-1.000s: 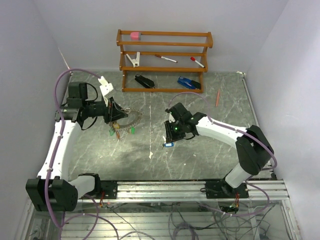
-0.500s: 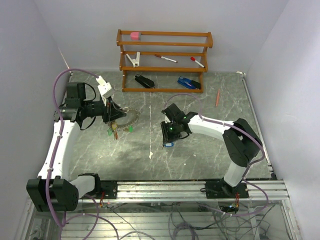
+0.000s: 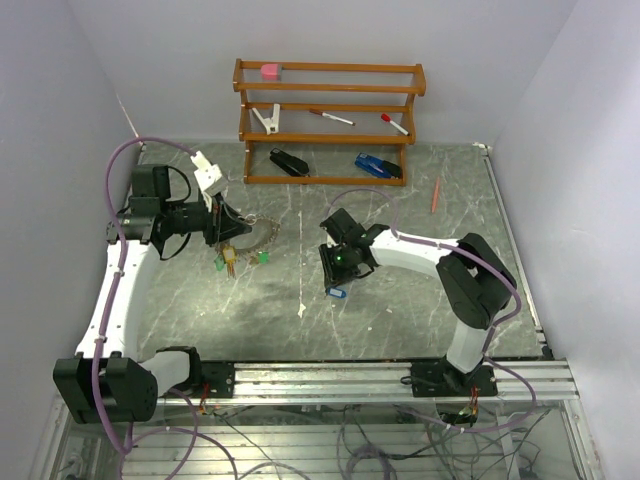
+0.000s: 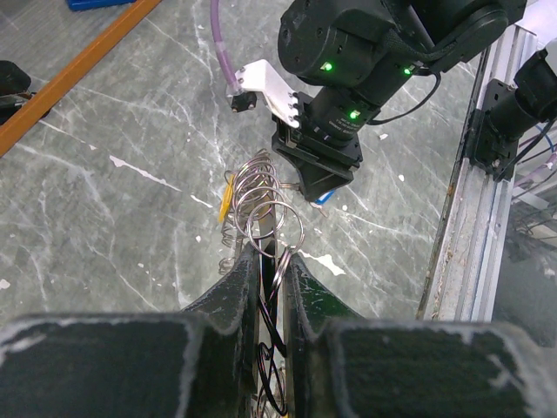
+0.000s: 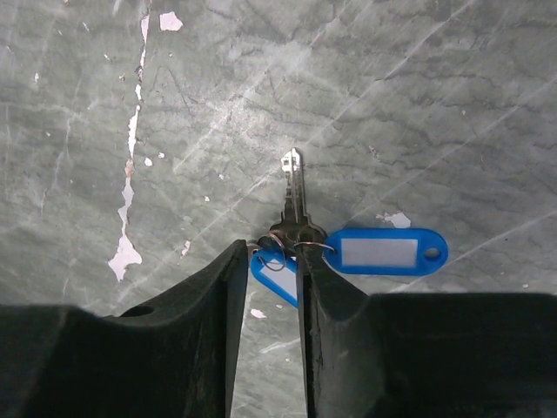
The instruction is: Put the keys on the keyring
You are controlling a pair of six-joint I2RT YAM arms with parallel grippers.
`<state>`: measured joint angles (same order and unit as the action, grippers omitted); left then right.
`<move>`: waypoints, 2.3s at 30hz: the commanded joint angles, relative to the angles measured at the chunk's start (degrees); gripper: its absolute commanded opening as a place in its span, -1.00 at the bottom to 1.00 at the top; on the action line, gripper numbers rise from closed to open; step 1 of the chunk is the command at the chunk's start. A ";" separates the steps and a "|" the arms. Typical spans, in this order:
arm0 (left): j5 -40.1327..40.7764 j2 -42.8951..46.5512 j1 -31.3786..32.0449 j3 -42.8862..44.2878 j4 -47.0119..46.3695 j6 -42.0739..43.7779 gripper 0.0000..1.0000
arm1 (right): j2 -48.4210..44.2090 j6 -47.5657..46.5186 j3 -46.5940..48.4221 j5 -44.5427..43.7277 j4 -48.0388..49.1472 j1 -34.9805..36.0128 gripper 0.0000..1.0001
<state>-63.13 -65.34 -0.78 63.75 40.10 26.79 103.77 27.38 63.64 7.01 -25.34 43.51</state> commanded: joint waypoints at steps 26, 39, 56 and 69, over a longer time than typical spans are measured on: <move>-2.42 1.19 -0.89 3.07 -1.29 1.24 -0.86 | -11.74 -2.70 2.82 -6.20 -3.21 2.07 -1.00; -5.21 -0.69 -0.85 7.23 5.49 9.42 -0.86 | -21.56 -5.31 16.99 1.81 -7.35 2.02 -1.00; -7.38 0.91 -0.41 8.11 5.23 12.79 -0.86 | -16.80 3.30 29.42 15.47 -0.50 5.93 -1.00; -7.30 0.48 -0.19 9.00 7.82 14.17 -0.86 | -12.20 4.42 32.38 13.92 2.69 9.05 -1.00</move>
<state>-67.35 -64.90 -1.08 71.40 46.52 37.74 91.29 31.57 92.64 21.45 -24.69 52.03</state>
